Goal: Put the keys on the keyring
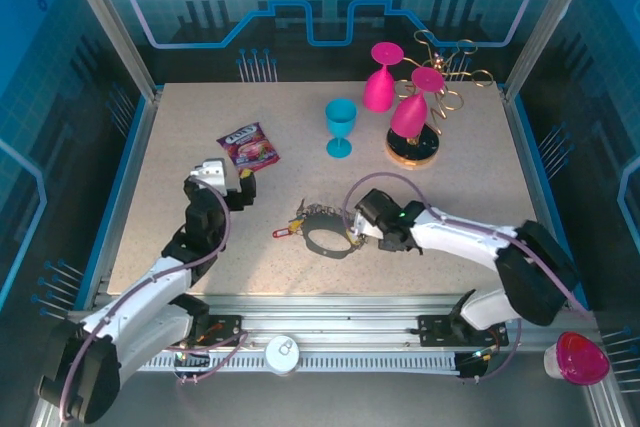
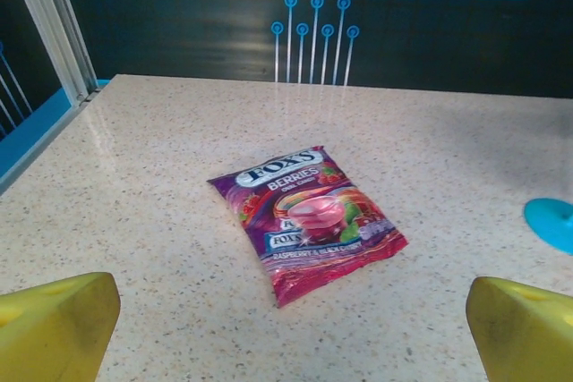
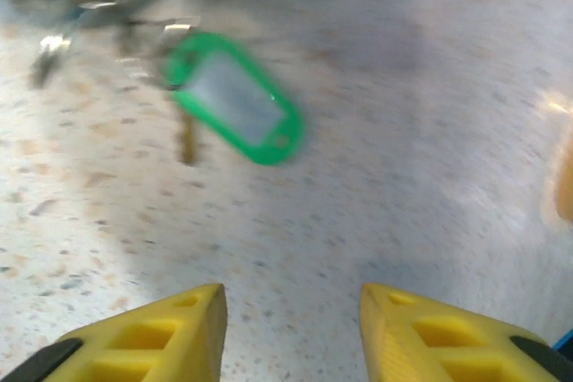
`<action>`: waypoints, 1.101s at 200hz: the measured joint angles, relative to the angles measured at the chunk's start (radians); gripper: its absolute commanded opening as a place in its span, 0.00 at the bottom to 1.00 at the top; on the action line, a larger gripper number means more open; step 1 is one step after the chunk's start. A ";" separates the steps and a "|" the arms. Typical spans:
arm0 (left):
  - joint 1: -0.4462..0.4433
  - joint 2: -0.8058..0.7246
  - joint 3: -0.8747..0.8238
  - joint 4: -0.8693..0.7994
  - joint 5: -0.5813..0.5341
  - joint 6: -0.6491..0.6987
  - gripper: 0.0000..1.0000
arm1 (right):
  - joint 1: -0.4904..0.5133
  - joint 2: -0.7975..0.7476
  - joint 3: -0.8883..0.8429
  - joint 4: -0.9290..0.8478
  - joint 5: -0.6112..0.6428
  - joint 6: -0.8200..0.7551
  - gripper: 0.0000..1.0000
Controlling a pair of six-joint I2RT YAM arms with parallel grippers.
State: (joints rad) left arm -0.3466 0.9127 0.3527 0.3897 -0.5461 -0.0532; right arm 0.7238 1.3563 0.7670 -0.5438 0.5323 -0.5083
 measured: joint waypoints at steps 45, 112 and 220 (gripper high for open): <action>0.055 0.166 -0.051 0.183 -0.010 0.071 0.99 | -0.370 -0.370 -0.224 0.453 -0.216 0.264 0.62; 0.132 0.528 -0.109 0.597 0.066 0.143 0.99 | -0.608 -0.073 -0.549 1.229 -0.419 0.367 0.62; 0.206 0.690 -0.091 0.811 0.159 0.134 0.99 | -0.680 0.180 -0.415 1.504 -0.530 0.494 0.71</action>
State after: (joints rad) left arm -0.1402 1.6032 0.2615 1.2007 -0.3870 0.0811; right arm 0.0437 1.5360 0.3523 0.9600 0.0025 -0.0139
